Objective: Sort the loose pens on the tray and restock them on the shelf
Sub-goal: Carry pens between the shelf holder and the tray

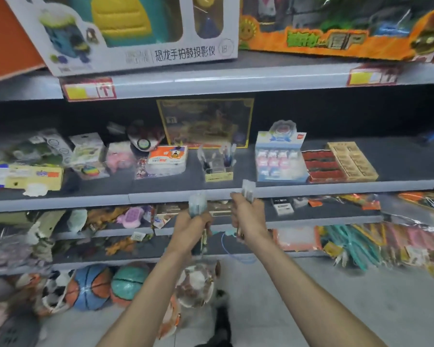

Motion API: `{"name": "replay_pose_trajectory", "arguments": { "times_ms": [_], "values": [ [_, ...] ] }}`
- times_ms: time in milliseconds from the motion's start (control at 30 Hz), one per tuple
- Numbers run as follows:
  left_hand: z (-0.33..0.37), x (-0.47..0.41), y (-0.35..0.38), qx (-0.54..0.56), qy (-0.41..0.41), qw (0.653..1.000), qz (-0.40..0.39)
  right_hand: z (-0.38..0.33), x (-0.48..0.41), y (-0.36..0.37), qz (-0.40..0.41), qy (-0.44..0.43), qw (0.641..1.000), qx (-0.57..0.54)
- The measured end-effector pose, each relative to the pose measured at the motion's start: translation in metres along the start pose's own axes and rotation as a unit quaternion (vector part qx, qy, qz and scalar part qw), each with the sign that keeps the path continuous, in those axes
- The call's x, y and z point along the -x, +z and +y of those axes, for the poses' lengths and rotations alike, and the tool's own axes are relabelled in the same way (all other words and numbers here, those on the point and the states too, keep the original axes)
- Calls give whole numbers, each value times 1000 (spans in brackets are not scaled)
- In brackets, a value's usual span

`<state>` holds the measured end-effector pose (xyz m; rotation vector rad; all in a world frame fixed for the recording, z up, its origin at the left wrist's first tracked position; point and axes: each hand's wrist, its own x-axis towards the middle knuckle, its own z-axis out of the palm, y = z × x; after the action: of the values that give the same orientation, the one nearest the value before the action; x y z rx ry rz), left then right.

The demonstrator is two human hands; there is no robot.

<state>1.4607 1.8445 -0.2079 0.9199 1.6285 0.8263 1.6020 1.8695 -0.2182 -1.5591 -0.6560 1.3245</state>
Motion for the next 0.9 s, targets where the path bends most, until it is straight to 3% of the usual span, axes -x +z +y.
{"name": "replay_pose_trajectory", "arguments": {
  "times_ms": [200, 433, 733, 900],
  "values": [
    [14, -79, -10, 78, -38, 995, 46, -20, -79, 46, 44, 40, 987, -149],
    [6, -155, -23, 133, -81, 985, 74, -32, -150, 85, 116, 7, 970, -212],
    [32, -218, -28, 229, -69, 968, 76, -32, -171, 78, 189, -45, 965, -175],
    [37, -231, -25, 248, -45, 964, 84, -31, -169, 76, 205, -64, 973, -88]
  ]
}}
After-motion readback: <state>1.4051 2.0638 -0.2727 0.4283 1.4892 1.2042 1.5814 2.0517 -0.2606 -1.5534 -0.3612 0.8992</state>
